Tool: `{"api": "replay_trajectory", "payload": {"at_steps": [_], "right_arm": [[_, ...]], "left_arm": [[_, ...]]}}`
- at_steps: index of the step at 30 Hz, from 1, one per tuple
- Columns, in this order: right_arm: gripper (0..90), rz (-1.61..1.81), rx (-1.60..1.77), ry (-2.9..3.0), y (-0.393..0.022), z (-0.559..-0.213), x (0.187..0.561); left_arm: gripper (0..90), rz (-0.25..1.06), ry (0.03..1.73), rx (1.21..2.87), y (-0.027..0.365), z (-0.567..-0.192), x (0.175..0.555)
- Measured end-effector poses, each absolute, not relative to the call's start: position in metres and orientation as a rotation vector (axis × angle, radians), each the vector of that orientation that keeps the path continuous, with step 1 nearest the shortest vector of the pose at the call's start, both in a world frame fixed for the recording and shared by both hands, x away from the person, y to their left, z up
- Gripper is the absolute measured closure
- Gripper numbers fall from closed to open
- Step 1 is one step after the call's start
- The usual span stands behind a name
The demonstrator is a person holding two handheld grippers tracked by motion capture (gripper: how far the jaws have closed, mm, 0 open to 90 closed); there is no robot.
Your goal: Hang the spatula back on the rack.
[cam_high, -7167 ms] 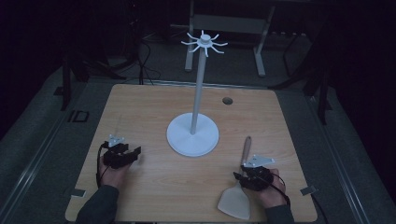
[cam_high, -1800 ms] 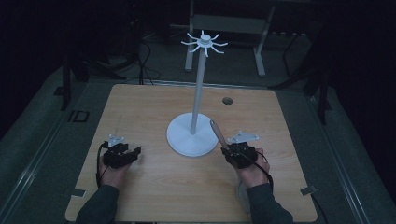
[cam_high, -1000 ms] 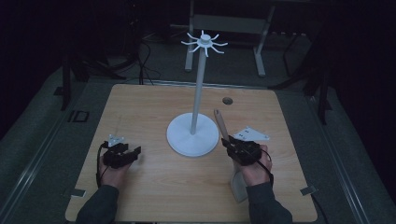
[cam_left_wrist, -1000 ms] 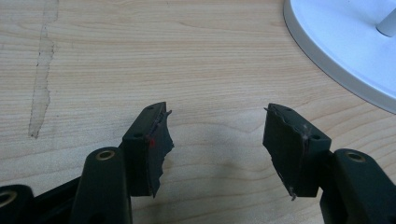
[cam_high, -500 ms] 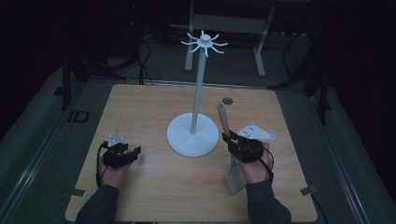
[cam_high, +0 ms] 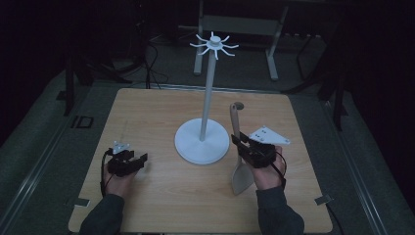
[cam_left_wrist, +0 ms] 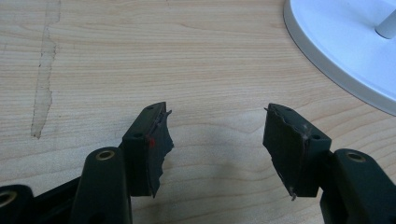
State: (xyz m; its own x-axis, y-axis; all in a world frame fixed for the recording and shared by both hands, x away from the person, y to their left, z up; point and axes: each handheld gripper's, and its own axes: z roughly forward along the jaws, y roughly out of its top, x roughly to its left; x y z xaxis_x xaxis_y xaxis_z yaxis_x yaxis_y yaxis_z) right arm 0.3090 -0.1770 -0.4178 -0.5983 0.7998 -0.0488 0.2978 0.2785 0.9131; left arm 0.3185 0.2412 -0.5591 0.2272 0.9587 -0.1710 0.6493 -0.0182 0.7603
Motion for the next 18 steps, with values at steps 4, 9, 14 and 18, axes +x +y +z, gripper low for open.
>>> {"api": "replay_trajectory", "payload": {"at_steps": [4, 9, 14, 18], "right_arm": [[75.5, 1.3, 0.978, 2.04, -0.176, -0.415, 0.309], [75.5, 1.316, 0.968, 2.026, -0.175, -0.411, 0.309], [75.5, 1.325, 0.959, 2.016, -0.174, -0.407, 0.309], [75.4, 1.331, 0.952, 2.01, -0.173, -0.405, 0.31]], "left_arm": [[40.7, 0.517, 1.499, 1.746, 0.241, -0.559, 0.318], [40.7, 0.519, 1.499, 1.744, 0.241, -0.559, 0.318], [40.6, 0.519, 1.499, 1.744, 0.241, -0.559, 0.318], [40.6, 0.518, 1.5, 1.745, 0.241, -0.559, 0.319]]}}
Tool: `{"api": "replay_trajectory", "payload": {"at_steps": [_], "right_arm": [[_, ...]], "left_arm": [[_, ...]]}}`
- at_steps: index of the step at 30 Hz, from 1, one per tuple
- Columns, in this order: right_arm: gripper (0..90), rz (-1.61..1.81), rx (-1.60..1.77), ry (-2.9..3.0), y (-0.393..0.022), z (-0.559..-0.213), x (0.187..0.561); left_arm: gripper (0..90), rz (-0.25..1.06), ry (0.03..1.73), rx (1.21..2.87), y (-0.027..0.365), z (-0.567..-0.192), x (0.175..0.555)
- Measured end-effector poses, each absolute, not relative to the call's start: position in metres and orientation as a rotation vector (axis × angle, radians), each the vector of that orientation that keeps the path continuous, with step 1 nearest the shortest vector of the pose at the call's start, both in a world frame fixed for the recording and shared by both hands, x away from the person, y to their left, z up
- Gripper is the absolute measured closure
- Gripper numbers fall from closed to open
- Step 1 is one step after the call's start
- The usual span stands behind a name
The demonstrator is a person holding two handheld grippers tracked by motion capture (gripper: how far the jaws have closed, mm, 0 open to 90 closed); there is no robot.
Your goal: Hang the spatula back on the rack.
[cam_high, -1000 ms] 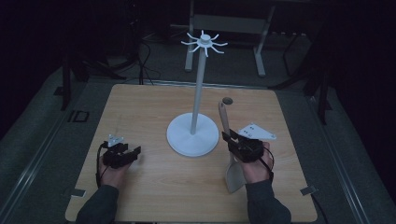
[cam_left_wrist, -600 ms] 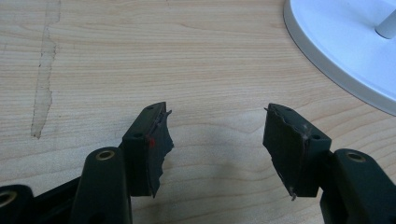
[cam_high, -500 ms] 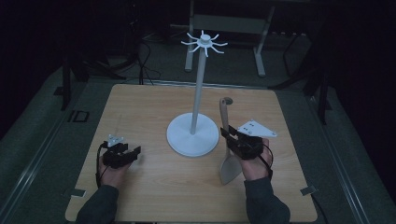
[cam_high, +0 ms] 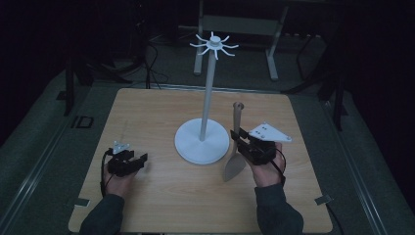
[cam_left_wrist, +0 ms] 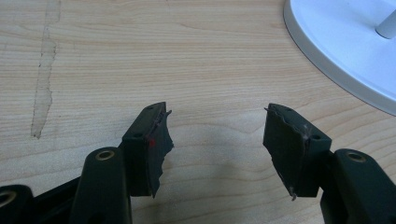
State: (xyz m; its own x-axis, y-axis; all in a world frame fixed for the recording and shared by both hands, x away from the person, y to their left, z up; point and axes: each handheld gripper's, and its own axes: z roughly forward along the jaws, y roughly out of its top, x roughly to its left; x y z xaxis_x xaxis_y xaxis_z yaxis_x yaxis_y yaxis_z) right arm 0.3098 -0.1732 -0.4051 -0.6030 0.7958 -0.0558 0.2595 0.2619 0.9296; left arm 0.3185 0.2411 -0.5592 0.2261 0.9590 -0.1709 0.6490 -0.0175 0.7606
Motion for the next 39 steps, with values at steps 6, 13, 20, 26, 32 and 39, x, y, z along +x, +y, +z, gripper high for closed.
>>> {"api": "replay_trajectory", "payload": {"at_steps": [6, 13, 20, 26, 32, 39], "right_arm": [[75.5, 1.338, 0.946, 2.006, -0.171, -0.401, 0.311], [75.4, 1.344, 0.934, 2.0, -0.17, -0.397, 0.312], [75.4, 1.352, 0.929, 1.991, -0.169, -0.391, 0.313], [75.4, 1.36, 0.925, 1.977, -0.17, -0.386, 0.314], [75.4, 1.372, 0.926, 1.966, -0.171, -0.379, 0.316], [75.4, 1.378, 0.917, 1.963, -0.169, -0.371, 0.319]], "left_arm": [[40.6, 0.518, 1.501, 1.745, 0.241, -0.559, 0.319], [40.6, 0.518, 1.501, 1.746, 0.241, -0.559, 0.319], [40.6, 0.52, 1.503, 1.741, 0.241, -0.559, 0.319], [40.6, 0.52, 1.503, 1.74, 0.241, -0.559, 0.319], [40.5, 0.52, 1.504, 1.737, 0.242, -0.559, 0.318], [40.4, 0.521, 1.505, 1.735, 0.242, -0.559, 0.318]]}}
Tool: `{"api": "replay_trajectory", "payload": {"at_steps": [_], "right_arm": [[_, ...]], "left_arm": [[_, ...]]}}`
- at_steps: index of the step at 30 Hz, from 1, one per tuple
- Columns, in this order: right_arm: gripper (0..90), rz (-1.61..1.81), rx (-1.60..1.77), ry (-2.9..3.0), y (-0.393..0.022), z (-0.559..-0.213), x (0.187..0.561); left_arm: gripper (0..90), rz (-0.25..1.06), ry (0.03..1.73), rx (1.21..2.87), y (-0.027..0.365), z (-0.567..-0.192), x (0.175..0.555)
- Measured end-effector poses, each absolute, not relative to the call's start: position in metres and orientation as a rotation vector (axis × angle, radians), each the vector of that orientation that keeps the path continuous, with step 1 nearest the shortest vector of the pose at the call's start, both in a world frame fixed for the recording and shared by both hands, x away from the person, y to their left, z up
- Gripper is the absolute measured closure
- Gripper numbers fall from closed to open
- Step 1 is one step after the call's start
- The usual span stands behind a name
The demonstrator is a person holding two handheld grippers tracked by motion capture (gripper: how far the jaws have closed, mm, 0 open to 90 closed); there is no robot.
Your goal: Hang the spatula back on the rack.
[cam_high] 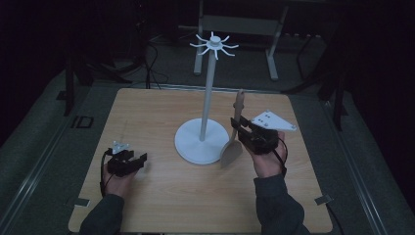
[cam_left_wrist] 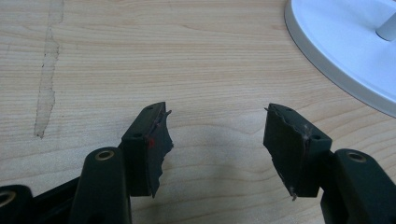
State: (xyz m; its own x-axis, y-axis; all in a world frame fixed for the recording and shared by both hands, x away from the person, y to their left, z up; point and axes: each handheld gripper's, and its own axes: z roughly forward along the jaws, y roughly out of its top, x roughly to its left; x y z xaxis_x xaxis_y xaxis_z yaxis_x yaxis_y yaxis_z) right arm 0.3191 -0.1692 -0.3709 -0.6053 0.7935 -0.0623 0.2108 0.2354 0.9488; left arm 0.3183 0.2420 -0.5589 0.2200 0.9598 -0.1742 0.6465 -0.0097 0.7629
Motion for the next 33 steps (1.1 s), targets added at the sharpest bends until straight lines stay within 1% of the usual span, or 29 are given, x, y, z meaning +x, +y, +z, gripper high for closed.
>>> {"api": "replay_trajectory", "payload": {"at_steps": [33], "right_arm": [[75.4, 1.414, 0.881, 1.963, -0.172, -0.344, 0.341]], "left_arm": [[40.3, 0.517, 1.506, 1.737, 0.242, -0.559, 0.319]]}}
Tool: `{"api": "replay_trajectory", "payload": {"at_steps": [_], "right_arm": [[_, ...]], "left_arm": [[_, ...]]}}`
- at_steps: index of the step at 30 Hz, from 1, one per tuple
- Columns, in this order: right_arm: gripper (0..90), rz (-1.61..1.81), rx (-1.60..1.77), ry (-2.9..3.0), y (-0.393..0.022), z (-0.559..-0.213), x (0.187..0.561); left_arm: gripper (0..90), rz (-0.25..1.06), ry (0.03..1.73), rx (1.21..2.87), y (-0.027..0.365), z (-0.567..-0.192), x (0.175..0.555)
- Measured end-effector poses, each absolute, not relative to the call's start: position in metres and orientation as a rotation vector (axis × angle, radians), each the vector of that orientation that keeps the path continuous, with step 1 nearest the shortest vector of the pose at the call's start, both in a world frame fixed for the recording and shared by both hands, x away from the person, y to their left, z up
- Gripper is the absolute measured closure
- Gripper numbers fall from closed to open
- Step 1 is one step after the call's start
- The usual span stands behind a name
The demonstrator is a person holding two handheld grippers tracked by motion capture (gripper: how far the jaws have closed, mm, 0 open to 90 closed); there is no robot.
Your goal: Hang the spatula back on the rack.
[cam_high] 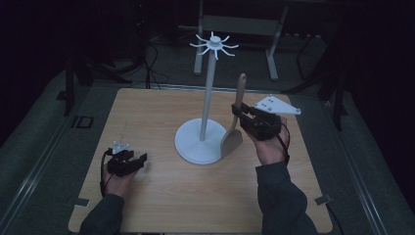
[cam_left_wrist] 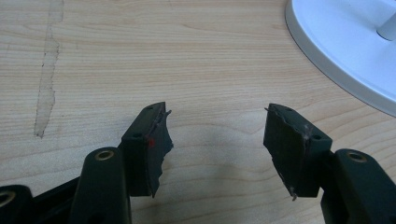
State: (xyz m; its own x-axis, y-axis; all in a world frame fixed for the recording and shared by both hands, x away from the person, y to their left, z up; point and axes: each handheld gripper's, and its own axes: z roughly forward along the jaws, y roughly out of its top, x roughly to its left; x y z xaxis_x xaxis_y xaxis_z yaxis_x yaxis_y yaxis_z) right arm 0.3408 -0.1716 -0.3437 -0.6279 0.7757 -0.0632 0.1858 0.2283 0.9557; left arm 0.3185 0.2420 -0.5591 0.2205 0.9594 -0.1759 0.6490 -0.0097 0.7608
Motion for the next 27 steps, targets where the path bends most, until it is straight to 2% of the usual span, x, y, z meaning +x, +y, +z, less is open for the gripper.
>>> {"api": "replay_trajectory", "payload": {"at_steps": [27], "right_arm": [[75.4, 1.43, 0.842, 2.01, -0.166, -0.316, 0.368]], "left_arm": [[40.2, 0.517, 1.507, 1.736, 0.242, -0.56, 0.319]]}}
